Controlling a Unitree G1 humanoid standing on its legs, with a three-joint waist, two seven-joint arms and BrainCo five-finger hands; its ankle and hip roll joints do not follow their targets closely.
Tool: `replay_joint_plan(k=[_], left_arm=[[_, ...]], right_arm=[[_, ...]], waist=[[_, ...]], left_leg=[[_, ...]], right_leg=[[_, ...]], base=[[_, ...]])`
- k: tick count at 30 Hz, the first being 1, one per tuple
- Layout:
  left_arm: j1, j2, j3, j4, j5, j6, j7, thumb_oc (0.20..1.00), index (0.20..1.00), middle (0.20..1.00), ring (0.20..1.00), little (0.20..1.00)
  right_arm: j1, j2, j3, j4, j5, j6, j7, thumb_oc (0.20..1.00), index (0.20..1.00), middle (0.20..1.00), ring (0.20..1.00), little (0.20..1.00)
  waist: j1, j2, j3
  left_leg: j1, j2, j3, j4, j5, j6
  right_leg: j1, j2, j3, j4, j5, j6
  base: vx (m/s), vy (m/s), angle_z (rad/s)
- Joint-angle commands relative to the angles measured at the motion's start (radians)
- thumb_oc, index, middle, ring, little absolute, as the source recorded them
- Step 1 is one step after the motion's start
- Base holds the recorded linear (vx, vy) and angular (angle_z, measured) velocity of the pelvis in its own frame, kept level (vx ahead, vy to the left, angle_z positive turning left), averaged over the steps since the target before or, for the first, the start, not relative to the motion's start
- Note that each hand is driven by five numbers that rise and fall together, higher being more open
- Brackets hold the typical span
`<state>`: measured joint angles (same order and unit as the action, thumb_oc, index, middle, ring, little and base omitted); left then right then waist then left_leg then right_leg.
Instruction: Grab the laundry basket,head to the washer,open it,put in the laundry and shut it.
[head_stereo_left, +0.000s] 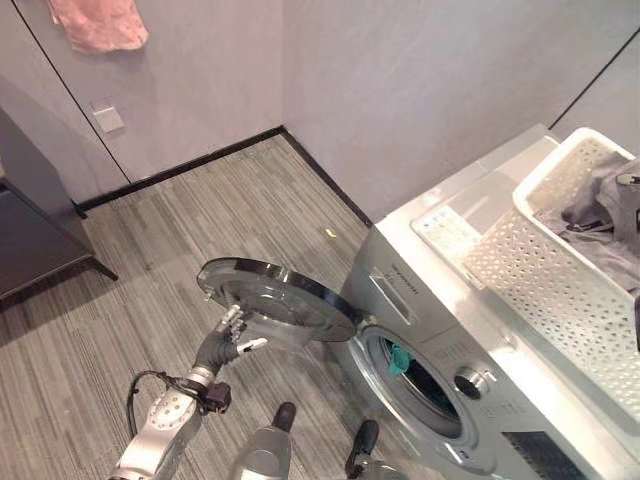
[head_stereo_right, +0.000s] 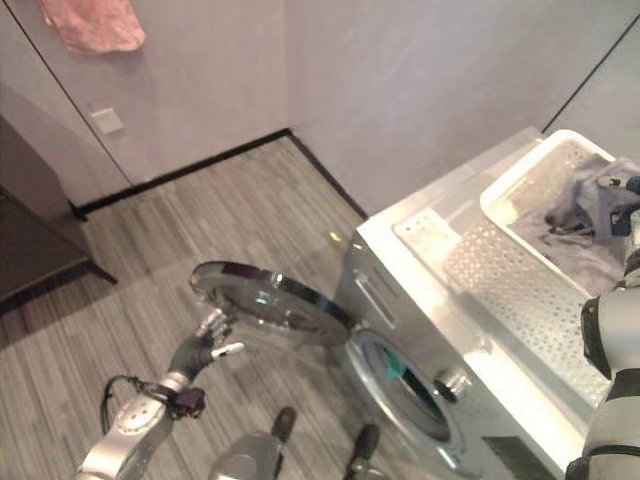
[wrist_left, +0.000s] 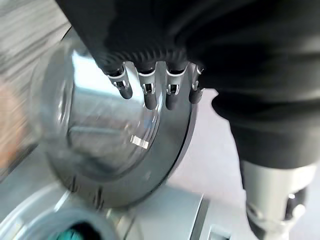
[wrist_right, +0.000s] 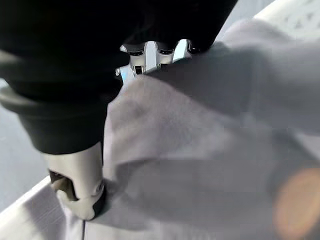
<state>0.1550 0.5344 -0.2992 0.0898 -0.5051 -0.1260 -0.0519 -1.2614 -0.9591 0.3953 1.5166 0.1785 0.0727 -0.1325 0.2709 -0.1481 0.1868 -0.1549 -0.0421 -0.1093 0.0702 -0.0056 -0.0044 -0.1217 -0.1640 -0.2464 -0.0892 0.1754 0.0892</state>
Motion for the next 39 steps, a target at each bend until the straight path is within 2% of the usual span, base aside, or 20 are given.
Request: replay_joint_plan(k=[1,2,3,15,20,26,32,39], left_arm=[[-0.032,0.005,0.0,-0.114,-0.016,-0.024,-0.009,1.0,1.0,1.0,1.0,1.0],[-0.029,0.003,0.002,-0.114,-0.01,-0.021,-0.006,1.0,1.0,1.0,1.0,1.0],[-0.028,0.003,0.002,-0.114,-0.01,-0.02,-0.006,1.0,1.0,1.0,1.0,1.0],[-0.033,-0.002,0.015,-0.101,0.0,-0.023,0.016,1.0,1.0,1.0,1.0,1.0],[-0.036,-0.003,0.014,-0.097,0.006,-0.024,0.021,1.0,1.0,1.0,1.0,1.0],[-0.038,0.008,0.018,-0.087,0.015,-0.023,0.028,1.0,1.0,1.0,1.0,1.0],[-0.046,0.013,0.022,-0.075,0.022,-0.021,0.031,1.0,1.0,1.0,1.0,1.0],[-0.043,0.007,0.025,-0.072,0.018,-0.022,0.03,1.0,1.0,1.0,1.0,1.0]], right_arm=[[-0.044,-0.012,0.054,0.04,-0.031,0.028,0.004,0.567,0.567,0.567,0.567,0.567],[-0.032,-0.01,0.049,0.043,-0.048,0.03,-0.004,0.3,0.3,0.3,0.3,0.3],[-0.03,-0.01,0.048,0.042,-0.048,0.03,-0.004,0.2,0.2,0.2,0.2,0.2],[-0.041,-0.018,0.055,-0.008,-0.079,0.021,-0.072,0.2,0.2,0.2,0.2,0.2],[-0.069,-0.011,0.073,-0.041,-0.082,0.009,-0.103,0.2,0.2,0.2,0.2,0.2],[-0.14,-0.028,0.121,-0.113,-0.101,-0.007,-0.155,0.2,0.2,0.2,0.2,0.2],[-0.218,-0.058,0.175,-0.119,-0.077,-0.016,-0.152,0.2,0.2,0.2,0.2,0.2],[-0.237,-0.046,0.217,-0.089,-0.091,-0.015,-0.111,0.2,0.2,0.2,0.2,0.2]], waist=[[0.029,0.042,0.025],[0.031,0.042,0.021],[0.031,0.042,0.021],[0.012,0.022,-0.007],[0.0,0.005,-0.014],[-0.028,-0.03,-0.036],[-0.058,-0.049,-0.065],[-0.064,-0.053,-0.071]], left_leg=[[-0.028,0.009,0.006,0.006,-0.073,0.038],[-0.025,0.011,0.006,-0.003,-0.07,0.036],[-0.024,0.011,0.006,-0.004,-0.07,0.035],[0.021,0.025,0.018,-0.062,-0.055,0.03],[0.039,0.032,0.029,-0.071,-0.059,0.03],[0.069,0.045,0.05,-0.081,-0.068,0.031],[0.102,0.055,0.067,-0.098,-0.072,0.028],[0.123,0.059,0.077,-0.096,-0.081,0.029]], right_leg=[[0.1,-0.03,-0.026,0.02,-0.162,0.063],[0.11,-0.027,-0.029,0.011,-0.164,0.064],[0.111,-0.027,-0.03,0.01,-0.164,0.064],[0.141,-0.019,-0.015,0.002,-0.178,0.066],[0.146,-0.015,-0.001,0.002,-0.175,0.067],[0.155,-0.007,0.024,0.002,-0.167,0.069],[0.165,0.0,0.038,0.002,-0.161,0.069],[0.171,0.003,0.054,0.002,-0.158,0.067]], base=[[0.0,0.0,0.0],[0.0,0.0,0.0],[0.0,0.0,0.0],[0.0,0.0,0.0],[0.0,0.002,-0.07],[0.0,0.003,-0.11],[0.01,0.008,-0.11],[0.01,-0.002,-0.07]])
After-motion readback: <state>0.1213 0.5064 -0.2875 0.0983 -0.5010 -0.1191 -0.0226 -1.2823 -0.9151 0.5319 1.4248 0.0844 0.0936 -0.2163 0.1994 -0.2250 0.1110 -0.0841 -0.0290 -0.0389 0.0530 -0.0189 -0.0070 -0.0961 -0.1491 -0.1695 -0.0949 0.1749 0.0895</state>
